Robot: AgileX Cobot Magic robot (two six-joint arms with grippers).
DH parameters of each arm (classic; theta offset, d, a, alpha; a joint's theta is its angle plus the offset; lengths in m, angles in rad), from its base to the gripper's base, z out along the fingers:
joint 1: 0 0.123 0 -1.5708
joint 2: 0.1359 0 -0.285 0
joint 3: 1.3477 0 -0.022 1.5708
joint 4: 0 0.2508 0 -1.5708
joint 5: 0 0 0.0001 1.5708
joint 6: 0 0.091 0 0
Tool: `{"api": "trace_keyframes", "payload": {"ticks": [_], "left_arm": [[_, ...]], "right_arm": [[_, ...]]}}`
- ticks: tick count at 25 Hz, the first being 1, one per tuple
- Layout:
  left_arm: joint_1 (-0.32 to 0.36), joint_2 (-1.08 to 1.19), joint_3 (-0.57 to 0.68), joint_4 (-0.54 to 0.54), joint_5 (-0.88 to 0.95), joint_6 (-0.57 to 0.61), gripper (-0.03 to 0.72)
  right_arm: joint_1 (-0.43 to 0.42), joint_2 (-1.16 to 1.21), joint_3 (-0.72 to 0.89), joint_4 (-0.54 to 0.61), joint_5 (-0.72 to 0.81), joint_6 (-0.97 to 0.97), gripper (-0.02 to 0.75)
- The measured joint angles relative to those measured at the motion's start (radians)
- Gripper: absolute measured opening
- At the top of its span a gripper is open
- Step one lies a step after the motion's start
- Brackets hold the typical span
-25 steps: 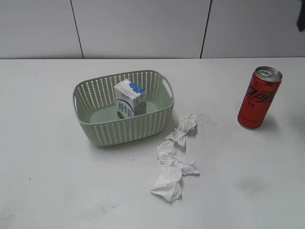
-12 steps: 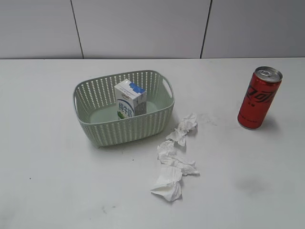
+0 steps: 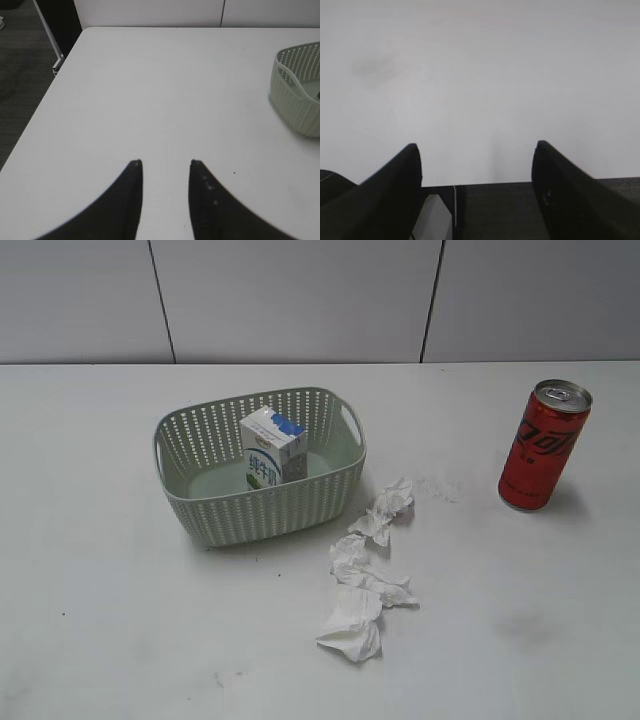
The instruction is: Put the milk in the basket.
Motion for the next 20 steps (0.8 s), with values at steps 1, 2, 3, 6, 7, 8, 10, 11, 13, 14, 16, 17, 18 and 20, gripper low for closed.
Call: {"api": "trace_keyframes", "payload": {"ticks": [1,2,3,6,7,8,10,11,13,14,16,17,18,20], "left_arm": [[0.000,0.000,0.000,0.000,0.000,0.000,0.233],[0.000,0.000,0.000,0.000,0.000,0.000,0.233],[0.000,0.000,0.000,0.000,0.000,0.000,0.233],[0.000,0.000,0.000,0.000,0.000,0.000,0.233],[0.000,0.000,0.000,0.000,0.000,0.000,0.233],[0.000,0.000,0.000,0.000,0.000,0.000,0.233],[0.000,0.000,0.000,0.000,0.000,0.000,0.233],[0.000,0.000,0.000,0.000,0.000,0.000,0.233],[0.000,0.000,0.000,0.000,0.000,0.000,0.233],[0.000,0.000,0.000,0.000,0.000,0.000,0.233],[0.000,0.000,0.000,0.000,0.000,0.000,0.233],[0.000,0.000,0.000,0.000,0.000,0.000,0.233],[0.000,0.000,0.000,0.000,0.000,0.000,0.233],[0.000,0.000,0.000,0.000,0.000,0.000,0.233]], "right_arm": [[0.000,-0.034,0.010,0.000,0.001,0.000,0.536],[0.000,-0.060,0.014,0.000,0.002,0.000,0.536],[0.000,-0.090,0.016,0.000,0.002,0.000,0.536],[0.000,-0.168,0.022,0.008,0.009,0.000,0.536],[0.000,-0.194,0.028,0.017,0.019,0.000,0.536],[0.000,-0.219,0.037,0.027,0.028,-0.001,0.536],[0.000,-0.261,0.046,0.038,0.045,-0.001,0.534],[0.000,-0.283,0.046,0.040,0.045,-0.001,0.533],[0.000,-0.321,0.046,0.042,0.046,0.000,0.524],[0.000,-0.341,0.047,0.044,0.046,0.000,0.517],[0.000,-0.377,0.047,0.044,0.047,0.000,0.500],[0.000,-0.395,0.048,0.044,0.047,0.000,0.490],[0.000,-0.414,0.049,0.044,0.049,0.000,0.480],[0.000,-0.448,0.050,0.044,0.049,-0.001,0.466]]}}
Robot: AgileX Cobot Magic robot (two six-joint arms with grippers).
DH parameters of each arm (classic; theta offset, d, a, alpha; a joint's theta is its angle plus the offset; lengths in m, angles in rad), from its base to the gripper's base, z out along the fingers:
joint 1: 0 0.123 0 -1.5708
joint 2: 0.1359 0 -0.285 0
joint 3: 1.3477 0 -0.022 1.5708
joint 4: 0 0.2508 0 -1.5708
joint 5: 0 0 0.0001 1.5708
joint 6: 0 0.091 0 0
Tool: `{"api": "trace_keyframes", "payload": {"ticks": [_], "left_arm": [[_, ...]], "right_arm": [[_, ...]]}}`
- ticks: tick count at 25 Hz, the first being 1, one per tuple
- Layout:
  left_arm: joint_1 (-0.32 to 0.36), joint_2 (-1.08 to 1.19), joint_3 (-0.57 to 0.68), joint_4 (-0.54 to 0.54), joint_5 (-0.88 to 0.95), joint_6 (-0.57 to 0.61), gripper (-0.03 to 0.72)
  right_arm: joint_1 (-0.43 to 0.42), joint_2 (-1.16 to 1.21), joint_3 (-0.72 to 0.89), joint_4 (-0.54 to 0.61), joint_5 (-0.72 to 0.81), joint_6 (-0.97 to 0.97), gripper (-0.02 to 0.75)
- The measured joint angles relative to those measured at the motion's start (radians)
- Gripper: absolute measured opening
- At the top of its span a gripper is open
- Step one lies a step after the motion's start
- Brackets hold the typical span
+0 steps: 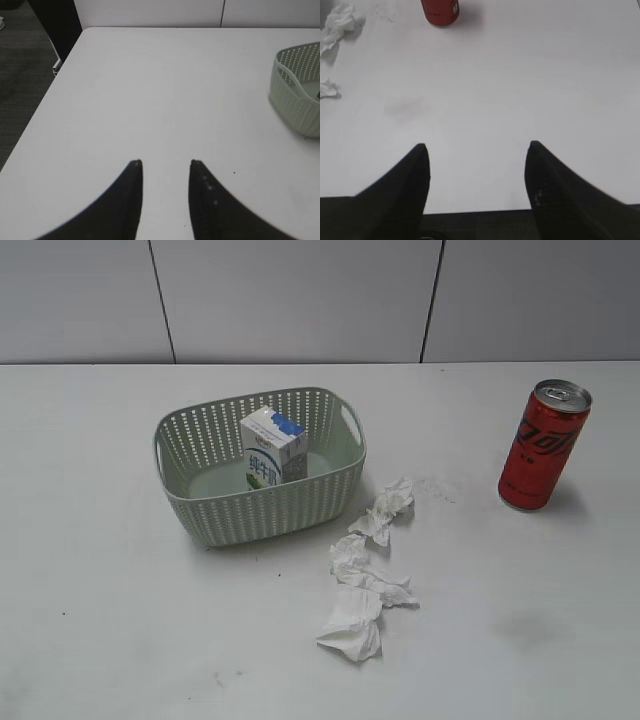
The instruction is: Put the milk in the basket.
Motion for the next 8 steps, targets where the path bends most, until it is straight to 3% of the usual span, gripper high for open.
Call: {"api": "trace_keyframes", "payload": {"ticks": [8], "left_arm": [[0.000,0.000,0.000,0.000,0.000,0.000,0.233]], "right_arm": [[0.000,-0.150,0.000,0.000,0.004,0.000,0.458]]}}
